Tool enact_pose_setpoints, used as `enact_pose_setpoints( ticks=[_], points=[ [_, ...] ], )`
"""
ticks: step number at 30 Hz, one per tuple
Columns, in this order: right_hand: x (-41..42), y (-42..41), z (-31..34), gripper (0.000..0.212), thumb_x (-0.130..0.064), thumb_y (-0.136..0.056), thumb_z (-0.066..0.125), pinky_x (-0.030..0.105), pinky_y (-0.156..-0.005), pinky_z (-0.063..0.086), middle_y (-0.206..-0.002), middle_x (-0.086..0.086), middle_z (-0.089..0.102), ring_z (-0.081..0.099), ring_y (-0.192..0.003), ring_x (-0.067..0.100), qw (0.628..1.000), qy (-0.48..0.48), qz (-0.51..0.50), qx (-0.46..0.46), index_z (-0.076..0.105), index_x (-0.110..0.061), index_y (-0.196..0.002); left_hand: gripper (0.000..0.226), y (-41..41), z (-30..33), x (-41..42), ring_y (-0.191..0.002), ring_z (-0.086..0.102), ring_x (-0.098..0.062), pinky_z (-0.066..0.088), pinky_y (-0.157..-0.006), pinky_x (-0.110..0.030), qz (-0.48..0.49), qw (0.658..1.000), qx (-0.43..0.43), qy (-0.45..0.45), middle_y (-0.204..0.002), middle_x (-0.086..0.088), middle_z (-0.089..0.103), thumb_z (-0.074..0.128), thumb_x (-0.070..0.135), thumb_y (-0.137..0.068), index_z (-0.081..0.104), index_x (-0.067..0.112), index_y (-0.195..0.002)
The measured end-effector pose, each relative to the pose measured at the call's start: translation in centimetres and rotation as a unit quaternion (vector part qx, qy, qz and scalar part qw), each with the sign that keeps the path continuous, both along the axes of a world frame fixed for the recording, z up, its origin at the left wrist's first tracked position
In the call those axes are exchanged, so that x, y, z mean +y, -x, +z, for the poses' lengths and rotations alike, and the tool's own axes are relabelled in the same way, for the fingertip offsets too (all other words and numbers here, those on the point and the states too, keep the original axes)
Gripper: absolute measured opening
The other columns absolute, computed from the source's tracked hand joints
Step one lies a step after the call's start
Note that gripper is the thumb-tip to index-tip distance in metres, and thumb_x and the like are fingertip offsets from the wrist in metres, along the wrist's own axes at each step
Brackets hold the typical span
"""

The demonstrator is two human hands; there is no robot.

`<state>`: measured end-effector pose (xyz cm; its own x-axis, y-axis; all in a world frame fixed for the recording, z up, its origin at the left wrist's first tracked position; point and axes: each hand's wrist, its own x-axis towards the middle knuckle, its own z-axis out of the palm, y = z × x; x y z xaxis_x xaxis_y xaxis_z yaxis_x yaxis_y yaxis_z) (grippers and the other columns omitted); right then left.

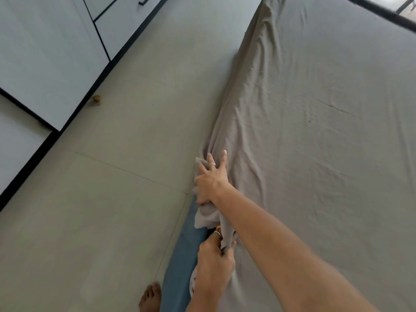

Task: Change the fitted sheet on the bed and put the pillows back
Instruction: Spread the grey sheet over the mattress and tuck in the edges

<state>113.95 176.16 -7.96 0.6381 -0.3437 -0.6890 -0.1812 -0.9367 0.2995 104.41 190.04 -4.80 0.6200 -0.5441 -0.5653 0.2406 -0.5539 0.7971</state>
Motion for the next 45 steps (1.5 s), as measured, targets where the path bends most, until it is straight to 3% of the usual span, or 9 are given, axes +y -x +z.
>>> enact_pose_setpoints(
  ticks=[5, 9, 13, 17, 21, 25, 31, 39, 45],
  points=[
    [-0.1, 0.3, 0.6, 0.027, -0.013, -0.089, 0.048, 0.047, -0.114, 0.014, -0.118, 0.005, 0.063, 0.054, -0.120, 0.028, 0.990, -0.068, -0.030, -0.117, 0.062, -0.016, -0.112, 0.039, -0.1, 0.2, 0.0, -0.060, 0.054, 0.002, 0.035, -0.052, -0.011, -0.007, 1.000, -0.002, 0.004, -0.060, 0.029, 0.058, 0.058, 0.009, -0.091, 0.047, 0.036, -0.065],
    [-1.9, 1.5, 1.0, 0.034, 0.009, -0.076, 0.048, 0.036, -0.086, 0.044, -0.098, 0.014, 0.066, 0.062, -0.096, 0.034, 0.921, -0.161, -0.100, -0.339, 0.058, -0.005, -0.105, 0.032, -0.1, 0.2, 0.1, -0.073, 0.059, -0.002, 0.040, -0.057, -0.011, -0.009, 1.000, -0.017, 0.017, -0.080, 0.022, 0.065, 0.052, 0.013, -0.092, 0.057, 0.038, -0.073],
    [-5.3, 5.8, 3.6, 0.040, 0.010, -0.071, 0.042, 0.009, -0.073, 0.037, -0.088, -0.002, 0.059, 0.055, -0.078, 0.010, 0.699, -0.185, -0.354, -0.593, 0.064, -0.009, -0.099, 0.048, 0.5, 1.1, 0.3, -0.098, 0.060, 0.001, 0.043, -0.079, -0.012, -0.034, 0.992, -0.078, 0.091, -0.109, 0.019, 0.067, 0.036, 0.035, -0.074, 0.068, 0.031, -0.110],
    [-7.1, 11.8, 4.1, 0.030, 0.009, -0.082, 0.041, 0.021, -0.070, 0.045, -0.082, 0.005, 0.055, 0.053, -0.076, 0.020, 0.391, -0.029, -0.588, -0.707, 0.056, -0.012, -0.097, 0.050, 0.7, 0.6, 0.3, -0.111, 0.059, -0.003, 0.040, -0.089, -0.007, -0.025, 0.987, -0.120, 0.101, -0.113, 0.019, 0.065, 0.044, 0.007, -0.078, 0.062, 0.020, -0.123],
    [-3.0, 12.7, 3.1, 0.014, -0.023, -0.098, 0.051, 0.019, -0.063, 0.042, -0.106, 0.002, 0.056, 0.051, -0.084, 0.011, 0.299, -0.315, -0.675, -0.596, 0.048, -0.027, -0.112, 0.039, -0.7, 0.1, 0.7, -0.101, 0.056, -0.019, 0.035, -0.075, -0.006, 0.241, 0.967, -0.086, 0.010, -0.101, -0.002, 0.062, 0.049, -0.013, -0.085, 0.056, 0.010, -0.116],
    [1.2, 12.3, 2.8, 0.045, -0.030, -0.099, 0.047, 0.024, -0.105, 0.039, -0.126, -0.020, 0.048, 0.048, -0.115, -0.008, 0.472, -0.475, -0.540, -0.509, 0.033, -0.025, -0.142, 0.066, -2.0, -0.6, 1.5, -0.129, 0.047, -0.022, 0.033, -0.089, -0.011, 0.269, 0.963, -0.015, -0.020, -0.133, -0.011, 0.049, 0.058, 0.005, -0.092, 0.021, 0.009, -0.147],
    [2.5, 15.6, 0.4, 0.034, -0.025, -0.094, 0.051, 0.035, -0.111, 0.034, -0.141, 0.014, 0.048, 0.045, -0.131, 0.031, 0.857, -0.261, -0.130, -0.424, 0.063, -0.009, -0.121, 0.065, 1.4, -2.1, 4.2, -0.139, 0.035, -0.012, 0.024, -0.105, -0.006, 0.021, 0.978, -0.206, -0.008, -0.153, 0.003, 0.035, 0.042, -0.004, -0.096, 0.025, 0.022, -0.152],
    [0.3, 16.3, 2.8, 0.046, -0.043, -0.090, 0.034, 0.044, -0.116, 0.021, -0.121, -0.004, 0.062, 0.051, -0.127, 0.016, 0.922, -0.233, 0.141, -0.276, 0.068, -0.021, -0.112, 0.043, 5.4, -3.4, 7.1, -0.115, 0.049, -0.021, 0.037, -0.101, -0.027, -0.134, 0.913, -0.384, -0.045, -0.121, -0.011, 0.060, 0.039, 0.014, -0.094, 0.056, 0.002, -0.131],
    [3.5, 10.9, 3.5, 0.069, -0.048, -0.092, 0.011, 0.038, -0.110, 0.025, -0.100, 0.003, 0.071, 0.060, -0.106, 0.022, 0.960, -0.162, 0.218, -0.072, 0.072, -0.017, -0.100, 0.035, 4.9, -0.8, 4.2, -0.079, 0.064, -0.031, 0.039, -0.061, -0.030, -0.089, 0.951, -0.234, -0.179, -0.092, -0.014, 0.067, 0.037, 0.020, -0.101, 0.066, 0.000, -0.098]
  ],
)
